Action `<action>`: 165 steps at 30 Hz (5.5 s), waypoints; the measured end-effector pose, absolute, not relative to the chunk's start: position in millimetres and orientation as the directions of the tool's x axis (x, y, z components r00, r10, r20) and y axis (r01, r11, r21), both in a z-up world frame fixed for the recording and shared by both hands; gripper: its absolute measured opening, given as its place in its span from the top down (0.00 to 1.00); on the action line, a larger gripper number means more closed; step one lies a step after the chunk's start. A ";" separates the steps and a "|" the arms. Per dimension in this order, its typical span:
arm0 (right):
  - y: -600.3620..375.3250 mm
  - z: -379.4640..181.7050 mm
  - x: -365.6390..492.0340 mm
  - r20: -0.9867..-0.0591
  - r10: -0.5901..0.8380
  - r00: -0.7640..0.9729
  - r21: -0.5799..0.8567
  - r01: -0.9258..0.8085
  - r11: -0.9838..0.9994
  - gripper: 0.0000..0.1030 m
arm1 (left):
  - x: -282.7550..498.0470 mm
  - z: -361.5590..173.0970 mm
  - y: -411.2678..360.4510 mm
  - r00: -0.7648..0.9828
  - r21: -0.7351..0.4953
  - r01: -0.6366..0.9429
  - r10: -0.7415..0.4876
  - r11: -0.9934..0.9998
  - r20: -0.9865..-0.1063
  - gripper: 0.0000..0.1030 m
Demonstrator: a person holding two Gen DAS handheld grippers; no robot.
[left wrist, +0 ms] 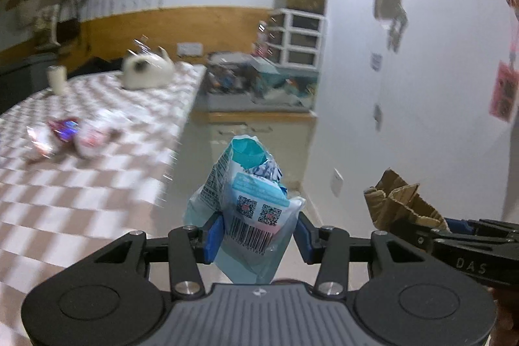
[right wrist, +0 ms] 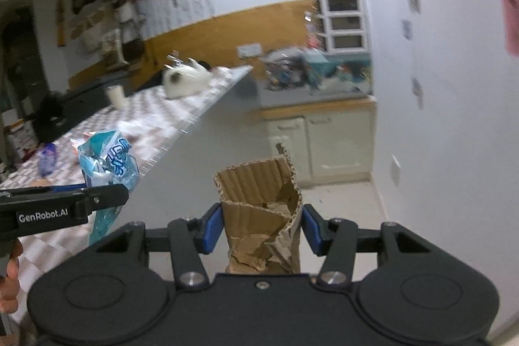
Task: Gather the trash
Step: 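Lift the cardboard box and snack bag and carry both over the trash bin, then open the left tool to drop the snack bag while the right tool drops the cardboard, then raise both open tools from the bin and move back toward the table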
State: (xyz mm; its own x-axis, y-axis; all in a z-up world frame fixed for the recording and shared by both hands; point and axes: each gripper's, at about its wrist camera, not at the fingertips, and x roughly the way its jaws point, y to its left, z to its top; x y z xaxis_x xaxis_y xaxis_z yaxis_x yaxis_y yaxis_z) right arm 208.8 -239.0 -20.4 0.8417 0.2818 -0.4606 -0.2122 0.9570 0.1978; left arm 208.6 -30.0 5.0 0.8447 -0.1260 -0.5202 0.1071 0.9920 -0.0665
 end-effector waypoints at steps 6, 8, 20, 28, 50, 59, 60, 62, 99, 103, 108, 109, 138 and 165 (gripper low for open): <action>-274.4 -64.3 216.4 -0.537 0.222 0.814 0.220 -0.119 0.968 0.49 | 231.8 -36.2 -69.2 0.784 -0.090 0.171 -0.191 0.981 -0.591 0.54; -284.0 -80.2 220.3 -0.564 0.205 0.800 0.226 -0.089 0.970 0.49 | 238.9 -50.2 -77.6 0.762 -0.099 0.182 -0.204 0.978 -0.614 0.54; -305.8 -169.9 254.8 -0.681 0.196 0.706 0.290 0.013 0.957 0.49 | 293.7 -158.0 -92.7 0.641 -0.138 0.170 -0.216 0.976 -0.736 0.54; -294.3 -246.8 298.6 -0.767 0.218 0.603 0.345 0.101 0.933 0.49 | 334.5 -243.8 -83.1 0.553 -0.157 0.106 -0.189 0.982 -0.812 0.54; -260.0 -424.3 406.3 -0.906 0.241 0.348 0.335 0.241 0.911 0.47 | 405.6 -400.5 -78.2 0.355 -0.191 0.069 -0.203 0.979 -0.913 0.54; -256.7 -440.3 414.9 -0.902 0.237 0.362 0.329 0.219 0.919 0.45 | 415.0 -408.1 -94.6 0.375 -0.144 0.161 -0.195 0.976 -0.906 0.54; -255.4 -438.1 416.1 -0.899 0.234 0.369 0.325 0.206 0.923 0.45 | 414.3 -406.4 -96.5 0.380 -0.150 0.173 -0.207 0.973 -0.902 0.54; -253.7 -432.8 418.8 -0.891 0.234 0.389 0.326 0.190 0.926 0.45 | 417.2 -408.5 -97.5 0.387 -0.177 0.182 -0.236 0.967 -0.892 0.54; -268.9 -403.9 423.1 -0.900 0.253 0.355 0.304 0.095 0.948 0.00 | 405.2 -389.9 -99.1 0.337 -0.042 0.218 -0.115 0.975 -0.935 0.00; -269.1 -401.5 419.2 -0.913 0.230 0.337 0.267 0.068 0.961 0.00 | 404.1 -390.4 -96.9 0.325 -0.041 0.211 -0.109 0.977 -0.939 0.00; -271.0 -396.8 410.6 -0.923 0.207 0.325 0.233 0.043 0.971 0.00 | 399.5 -386.7 -90.0 0.314 -0.053 0.192 -0.113 0.980 -0.943 0.00; -271.3 -395.8 409.2 -0.923 0.204 0.325 0.229 0.041 0.972 0.00 | 396.9 -385.1 -89.4 0.312 -0.055 0.185 -0.112 0.981 -0.943 0.00; -285.6 -311.2 332.1 -0.908 0.100 0.406 0.132 0.052 0.990 0.00 | 334.4 -294.3 -63.6 0.390 -0.029 0.152 -0.087 0.988 -0.917 0.00; -305.1 -163.2 177.6 -0.784 0.025 0.620 0.102 0.089 0.991 0.00 | 212.5 -141.9 -69.1 0.583 -0.075 0.229 -0.199 0.970 -0.788 0.00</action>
